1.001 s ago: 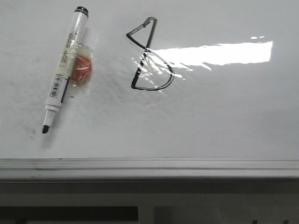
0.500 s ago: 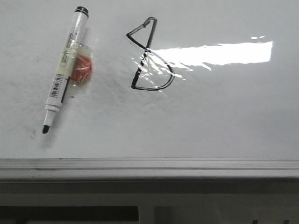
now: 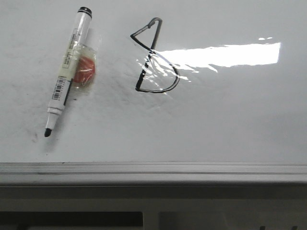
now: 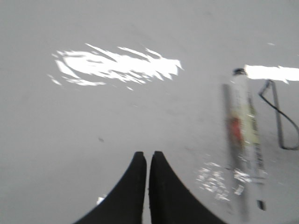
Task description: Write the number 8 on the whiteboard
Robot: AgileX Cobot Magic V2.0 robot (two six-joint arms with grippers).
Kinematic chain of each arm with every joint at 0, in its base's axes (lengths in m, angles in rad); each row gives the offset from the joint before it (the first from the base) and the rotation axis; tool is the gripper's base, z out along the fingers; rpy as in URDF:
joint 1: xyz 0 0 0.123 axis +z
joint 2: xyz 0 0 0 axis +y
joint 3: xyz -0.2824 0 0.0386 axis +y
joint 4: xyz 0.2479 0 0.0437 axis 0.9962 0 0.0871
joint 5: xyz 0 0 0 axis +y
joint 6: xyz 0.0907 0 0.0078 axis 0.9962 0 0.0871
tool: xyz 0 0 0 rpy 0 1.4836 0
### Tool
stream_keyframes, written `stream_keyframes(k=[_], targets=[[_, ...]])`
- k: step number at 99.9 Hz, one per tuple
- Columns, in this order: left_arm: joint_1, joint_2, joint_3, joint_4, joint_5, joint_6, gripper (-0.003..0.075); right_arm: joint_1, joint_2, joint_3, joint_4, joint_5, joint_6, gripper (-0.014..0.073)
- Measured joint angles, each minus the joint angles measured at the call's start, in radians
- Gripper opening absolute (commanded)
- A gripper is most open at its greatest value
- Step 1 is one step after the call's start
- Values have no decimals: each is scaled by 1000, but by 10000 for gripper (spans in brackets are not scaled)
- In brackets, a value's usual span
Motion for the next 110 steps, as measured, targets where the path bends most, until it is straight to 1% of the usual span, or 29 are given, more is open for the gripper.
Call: stream_keyframes(k=[11,19,31,40,49,62,76,110], targets=[[165,-69,0,29,46,0,-20,0,0,0,0,0,0,-63],[270,-104,0,36,111,0,-20,0,0,0,0,0,0,-64],[375,-112,0,41,235,0,-20,0,0,0,0,0,0,-64],[423,-112,0,41,286,0,-20,0,0,0,0,0,0,-64],[441,-112,0,43,310,0,-20,0,0,0,0,0,0,-64],[444,-112,0,43,392,21,-20,0,0,0,0,0,0,-64],[444,-112,0,43,396,62,-20,0,0,0,0,0,0,-64],[444,-112,0,43,397,71,-20,0,0,0,0,0,0,-64]])
